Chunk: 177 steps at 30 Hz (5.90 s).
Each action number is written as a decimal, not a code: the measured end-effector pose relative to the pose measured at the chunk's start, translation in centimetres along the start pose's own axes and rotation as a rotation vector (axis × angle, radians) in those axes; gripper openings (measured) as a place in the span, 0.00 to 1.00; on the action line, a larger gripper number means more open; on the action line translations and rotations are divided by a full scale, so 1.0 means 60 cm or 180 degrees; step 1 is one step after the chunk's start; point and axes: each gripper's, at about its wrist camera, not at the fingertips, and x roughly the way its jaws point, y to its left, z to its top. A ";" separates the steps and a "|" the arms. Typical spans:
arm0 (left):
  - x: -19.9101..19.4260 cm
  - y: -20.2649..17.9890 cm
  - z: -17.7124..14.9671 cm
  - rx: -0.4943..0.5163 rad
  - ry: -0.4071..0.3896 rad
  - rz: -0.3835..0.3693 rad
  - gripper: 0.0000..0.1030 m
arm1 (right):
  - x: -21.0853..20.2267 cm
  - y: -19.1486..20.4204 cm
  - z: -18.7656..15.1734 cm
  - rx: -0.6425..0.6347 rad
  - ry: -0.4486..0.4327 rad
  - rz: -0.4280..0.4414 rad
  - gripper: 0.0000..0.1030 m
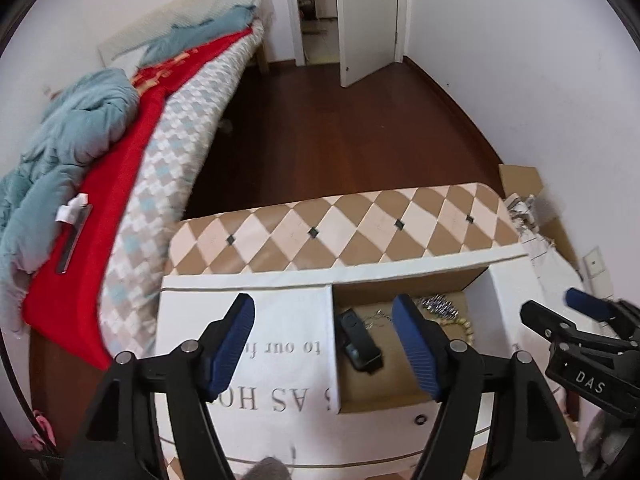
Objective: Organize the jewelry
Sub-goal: 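Lift both open tools away from the box, then grasp the thin silver chain with the right tool while the left tool grasps the small silver stud, then carry the chain with the right tool while the left tool carries the stud into the box, then open both tools to release the chain and stud inside the box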
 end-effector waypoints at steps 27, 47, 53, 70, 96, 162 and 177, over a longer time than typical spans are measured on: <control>-0.134 0.009 -0.136 -0.0182 -0.0278 0.0208 0.97 | -0.141 0.036 -0.127 -0.0269 -0.0444 -0.0426 1.00; -0.233 0.022 -0.195 -0.0332 -0.0720 0.0294 0.97 | -0.270 0.039 -0.209 -0.0279 -0.0965 -0.0109 1.00; -0.180 0.018 -0.206 -0.0410 -0.0694 0.0308 0.97 | -0.208 -0.034 -0.224 0.0143 -0.0727 -0.0182 0.97; 0.028 -0.006 -0.269 -0.0275 0.0147 0.0849 0.97 | 0.050 -0.133 -0.224 0.0432 -0.0279 -0.0320 0.68; 0.069 -0.103 -0.314 -0.0101 0.0660 -0.0197 0.89 | -0.012 -0.169 -0.274 0.0696 -0.0221 0.0433 0.06; 0.046 -0.003 0.009 -0.0262 0.0262 -0.0320 0.81 | 0.013 -0.006 -0.027 0.0072 0.0005 0.0719 0.61; 0.019 0.006 -0.085 -0.0105 0.0094 0.0218 0.95 | 0.007 0.019 -0.073 -0.0336 -0.0110 -0.0342 1.00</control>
